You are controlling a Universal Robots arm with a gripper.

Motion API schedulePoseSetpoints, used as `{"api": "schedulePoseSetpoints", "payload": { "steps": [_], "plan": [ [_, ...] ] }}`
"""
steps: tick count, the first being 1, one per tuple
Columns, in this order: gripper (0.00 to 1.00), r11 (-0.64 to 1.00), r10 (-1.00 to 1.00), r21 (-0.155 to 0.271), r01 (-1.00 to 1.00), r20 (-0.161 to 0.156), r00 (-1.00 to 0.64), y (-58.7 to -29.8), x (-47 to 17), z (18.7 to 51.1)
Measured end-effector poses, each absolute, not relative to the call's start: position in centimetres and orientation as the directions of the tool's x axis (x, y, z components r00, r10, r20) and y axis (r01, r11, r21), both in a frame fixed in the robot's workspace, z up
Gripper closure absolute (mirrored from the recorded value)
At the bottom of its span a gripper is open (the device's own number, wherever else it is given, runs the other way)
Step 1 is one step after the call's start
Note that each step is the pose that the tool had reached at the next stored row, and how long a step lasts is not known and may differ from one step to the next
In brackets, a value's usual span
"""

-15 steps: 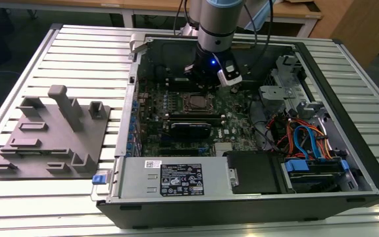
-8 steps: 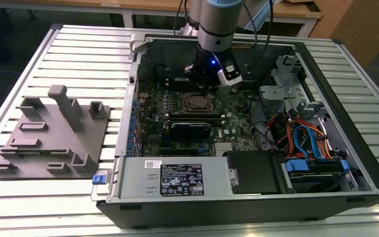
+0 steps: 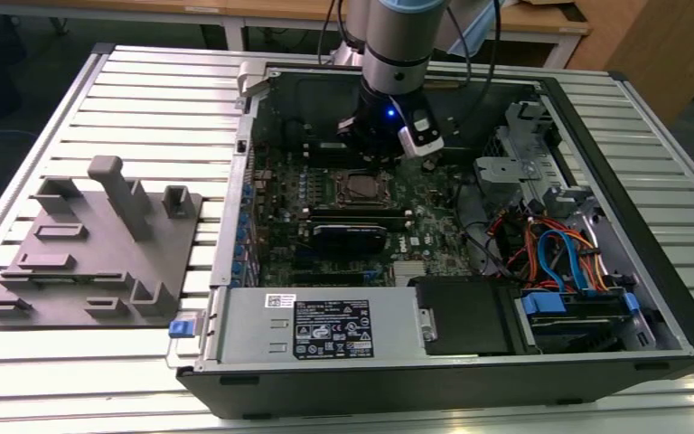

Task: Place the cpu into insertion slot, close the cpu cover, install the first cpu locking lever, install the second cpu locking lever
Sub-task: 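Install the first cpu locking lever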

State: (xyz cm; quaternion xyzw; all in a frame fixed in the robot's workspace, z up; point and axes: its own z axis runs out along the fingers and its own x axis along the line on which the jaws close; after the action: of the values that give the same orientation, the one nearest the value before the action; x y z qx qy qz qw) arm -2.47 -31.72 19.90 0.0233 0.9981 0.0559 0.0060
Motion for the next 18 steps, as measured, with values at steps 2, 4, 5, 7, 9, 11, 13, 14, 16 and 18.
{"api": "schedulePoseSetpoints", "payload": {
  "steps": [2,4,5,7,9,11,13,14,16,18],
  "plan": [
    [0.89,0.993,0.047,0.108,0.046,-0.010,-0.999,-31.72,-2.47,19.85],
    [0.89,0.993,0.047,0.105,0.046,-0.009,-0.999,-31.72,-2.47,19.79],
    [0.89,0.994,0.047,0.104,0.046,-0.009,-0.999,-31.72,-2.47,19.76],
    [0.89,0.994,0.047,0.102,0.046,-0.010,-0.999,-31.72,-2.47,19.71],
    [0.89,0.994,0.047,0.101,0.046,-0.010,-0.999,-31.72,-2.47,19.67],
    [0.89,0.994,0.047,0.101,0.046,-0.010,-0.999,-31.72,-2.47,19.65],
    [0.89,0.994,0.047,0.101,0.046,-0.010,-0.999,-31.72,-2.47,19.65],
    [0.89,0.994,0.047,0.101,0.046,-0.010,-0.999,-31.72,-2.47,19.64],
    [0.89,0.994,0.047,0.102,0.046,-0.010,-0.999,-31.72,-2.47,19.68],
    [0.89,0.993,0.047,0.105,0.046,-0.010,-0.999,-31.70,-2.46,19.78]
  ]
}}
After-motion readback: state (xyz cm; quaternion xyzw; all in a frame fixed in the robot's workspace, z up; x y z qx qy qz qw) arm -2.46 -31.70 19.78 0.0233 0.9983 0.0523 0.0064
